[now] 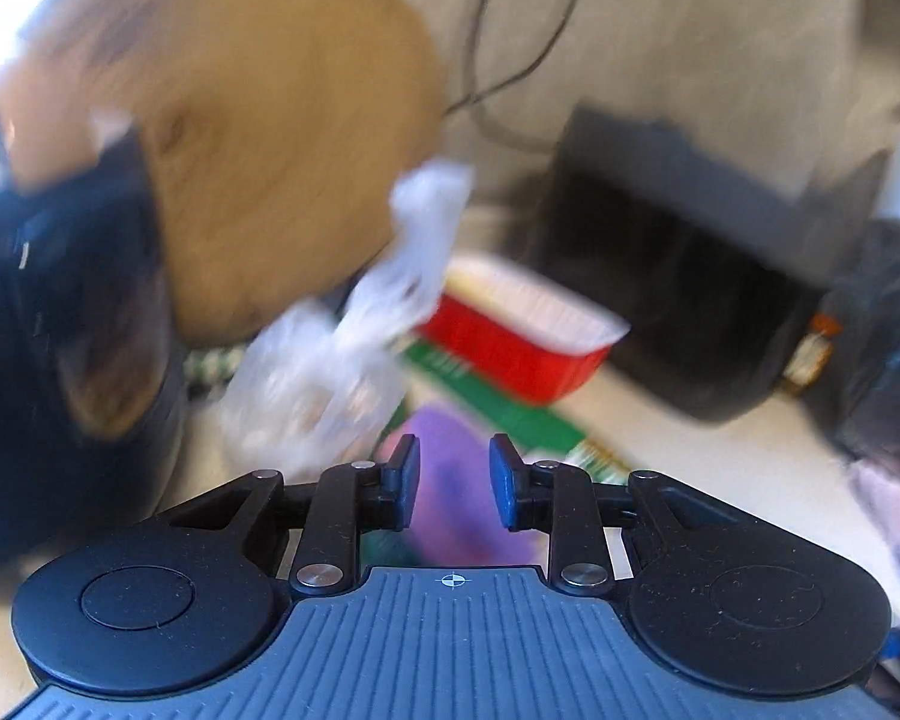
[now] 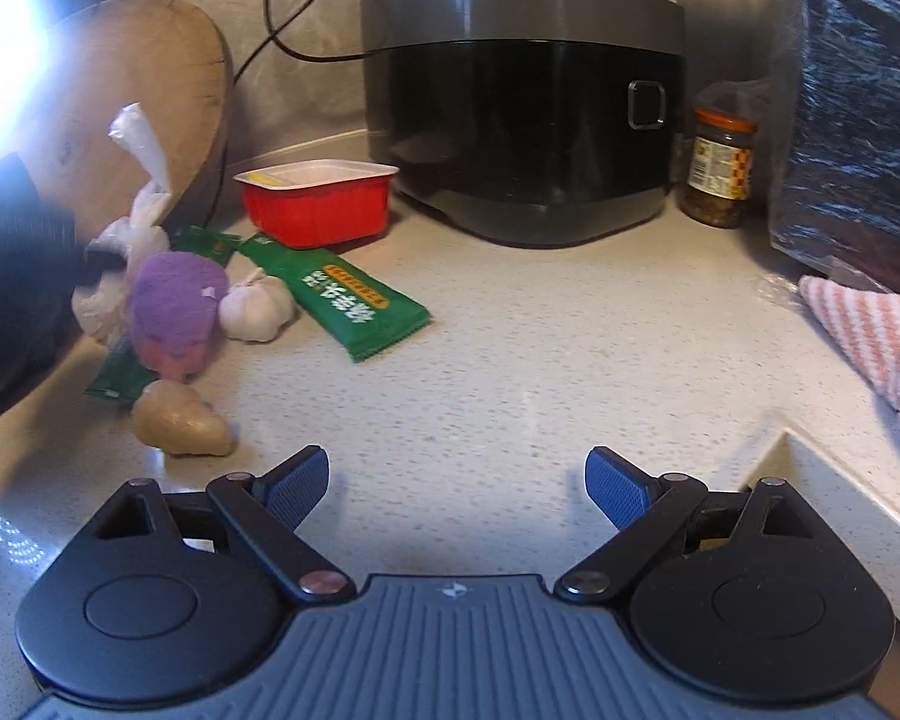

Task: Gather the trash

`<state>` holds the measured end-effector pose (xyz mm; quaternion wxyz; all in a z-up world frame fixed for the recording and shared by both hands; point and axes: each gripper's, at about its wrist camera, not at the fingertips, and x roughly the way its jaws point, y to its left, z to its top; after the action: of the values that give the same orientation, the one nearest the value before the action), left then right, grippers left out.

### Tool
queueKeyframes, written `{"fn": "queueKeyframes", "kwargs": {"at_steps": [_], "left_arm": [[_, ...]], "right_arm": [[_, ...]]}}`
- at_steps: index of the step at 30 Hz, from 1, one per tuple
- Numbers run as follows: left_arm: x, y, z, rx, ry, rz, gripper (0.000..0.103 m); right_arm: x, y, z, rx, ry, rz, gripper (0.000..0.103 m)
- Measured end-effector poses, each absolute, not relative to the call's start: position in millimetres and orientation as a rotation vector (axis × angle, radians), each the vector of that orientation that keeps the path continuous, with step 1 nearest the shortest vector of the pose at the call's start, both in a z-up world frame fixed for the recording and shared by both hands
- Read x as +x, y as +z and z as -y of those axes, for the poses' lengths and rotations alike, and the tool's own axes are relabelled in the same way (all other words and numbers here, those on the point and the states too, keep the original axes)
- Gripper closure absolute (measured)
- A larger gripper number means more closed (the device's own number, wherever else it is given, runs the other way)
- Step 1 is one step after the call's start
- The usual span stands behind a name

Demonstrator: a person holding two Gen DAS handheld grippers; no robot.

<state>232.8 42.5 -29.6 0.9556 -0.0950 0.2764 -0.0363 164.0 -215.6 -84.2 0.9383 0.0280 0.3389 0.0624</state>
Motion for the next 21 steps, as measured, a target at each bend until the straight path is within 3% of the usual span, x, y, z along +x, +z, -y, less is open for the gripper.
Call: {"fn": "queueKeyframes", "kwargs": {"at_steps": [12,21], "left_arm": [[270.0,-63.7,19.7,0.300,-0.153,-0.686,0.070],[234.7,-54.6,-41.9,0.079,-0.109,-0.700,0.070]], "right_arm": [[162.7,-74.5,212.5,0.026,0.123,-0.680,0.010],[210.0,-59.8,198.6,0.087,0.228,-0.677,0.010]]}}
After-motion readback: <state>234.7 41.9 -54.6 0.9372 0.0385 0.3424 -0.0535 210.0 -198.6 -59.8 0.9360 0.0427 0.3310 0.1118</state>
